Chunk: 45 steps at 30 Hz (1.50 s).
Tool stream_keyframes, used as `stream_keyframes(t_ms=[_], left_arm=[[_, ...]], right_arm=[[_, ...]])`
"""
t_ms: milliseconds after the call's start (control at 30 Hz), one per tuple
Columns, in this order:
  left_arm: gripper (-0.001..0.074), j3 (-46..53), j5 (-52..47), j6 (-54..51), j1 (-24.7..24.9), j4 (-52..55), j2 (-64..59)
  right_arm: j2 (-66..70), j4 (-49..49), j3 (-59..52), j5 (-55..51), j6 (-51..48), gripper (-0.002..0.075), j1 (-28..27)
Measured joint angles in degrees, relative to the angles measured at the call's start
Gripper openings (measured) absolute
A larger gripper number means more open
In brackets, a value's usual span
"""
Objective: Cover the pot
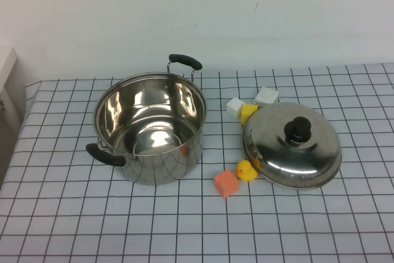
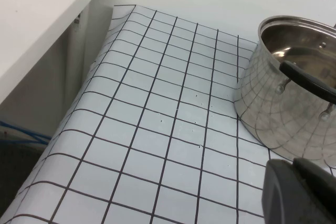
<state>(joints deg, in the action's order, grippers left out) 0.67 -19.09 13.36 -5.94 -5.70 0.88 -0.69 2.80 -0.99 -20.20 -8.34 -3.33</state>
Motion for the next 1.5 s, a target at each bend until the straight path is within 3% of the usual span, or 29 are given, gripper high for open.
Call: stream_keyframes(t_ms=[1100,1233,1400,1500], left_arm=[[-0.0001,0.0,0.0,-0.2,0.0,-2.2,0.0],[-0.0001,0.0,0.0,-0.2,0.0,-4.4,0.0],[-0.0001,0.0,0.0,-0.2,0.0,-4.7,0.0],[-0.0001,0.0,0.0,-0.2,0.0,-4.7,0.0]], right_arm=[[0.0,-0.9,0.0,0.0,0.1,-0.0002,0.0],[0.0,-11.1,0.0,0.0,5.2,-0.0002,0.0],[0.0,-35.6,-0.6,0.3,14.1,-0.0002,0.0],[0.0,-40.8,-0.6,3.8,14.9,-0.0002,0.0]])
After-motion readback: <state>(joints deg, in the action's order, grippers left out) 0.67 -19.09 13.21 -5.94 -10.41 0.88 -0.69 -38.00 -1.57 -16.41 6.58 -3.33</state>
